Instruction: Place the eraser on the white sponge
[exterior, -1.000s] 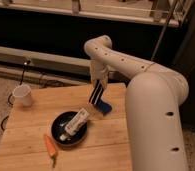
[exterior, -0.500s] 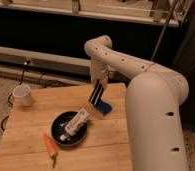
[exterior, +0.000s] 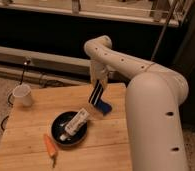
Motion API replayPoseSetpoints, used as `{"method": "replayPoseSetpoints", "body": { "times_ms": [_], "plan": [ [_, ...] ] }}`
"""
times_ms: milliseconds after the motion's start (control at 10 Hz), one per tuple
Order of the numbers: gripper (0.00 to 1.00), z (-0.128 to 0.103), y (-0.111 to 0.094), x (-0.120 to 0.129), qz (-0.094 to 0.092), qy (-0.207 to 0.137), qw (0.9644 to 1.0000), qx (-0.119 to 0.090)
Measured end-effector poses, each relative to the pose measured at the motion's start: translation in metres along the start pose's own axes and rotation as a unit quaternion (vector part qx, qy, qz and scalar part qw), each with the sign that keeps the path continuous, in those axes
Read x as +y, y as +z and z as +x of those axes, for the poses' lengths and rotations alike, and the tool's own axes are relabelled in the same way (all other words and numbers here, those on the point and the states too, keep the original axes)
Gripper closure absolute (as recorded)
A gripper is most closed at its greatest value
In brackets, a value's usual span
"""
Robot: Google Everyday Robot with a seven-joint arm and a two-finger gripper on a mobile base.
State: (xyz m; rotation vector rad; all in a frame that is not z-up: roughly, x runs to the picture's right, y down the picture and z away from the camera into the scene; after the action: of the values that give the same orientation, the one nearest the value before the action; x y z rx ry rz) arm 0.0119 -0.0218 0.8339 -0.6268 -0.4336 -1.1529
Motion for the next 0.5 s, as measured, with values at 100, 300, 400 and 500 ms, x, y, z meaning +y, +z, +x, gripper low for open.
{"method": "replayPoseSetpoints", "body": {
  "times_ms": [100,300,400,500],
  "plan": [
    [1.00,0.0001,0.0000,0.0003,0.000,0.000,1.0000,0.000],
    [1.00,-0.0020,0.0016,0.0021,-0.002,0.000,1.0000,-0.003],
    [1.00,-0.0045,0.0037,0.0038,-0.001,0.001,1.0000,-0.009],
    [1.00,-0.0079,0.0057,0.0044,0.002,0.001,0.9999,-0.015]
  ]
}}
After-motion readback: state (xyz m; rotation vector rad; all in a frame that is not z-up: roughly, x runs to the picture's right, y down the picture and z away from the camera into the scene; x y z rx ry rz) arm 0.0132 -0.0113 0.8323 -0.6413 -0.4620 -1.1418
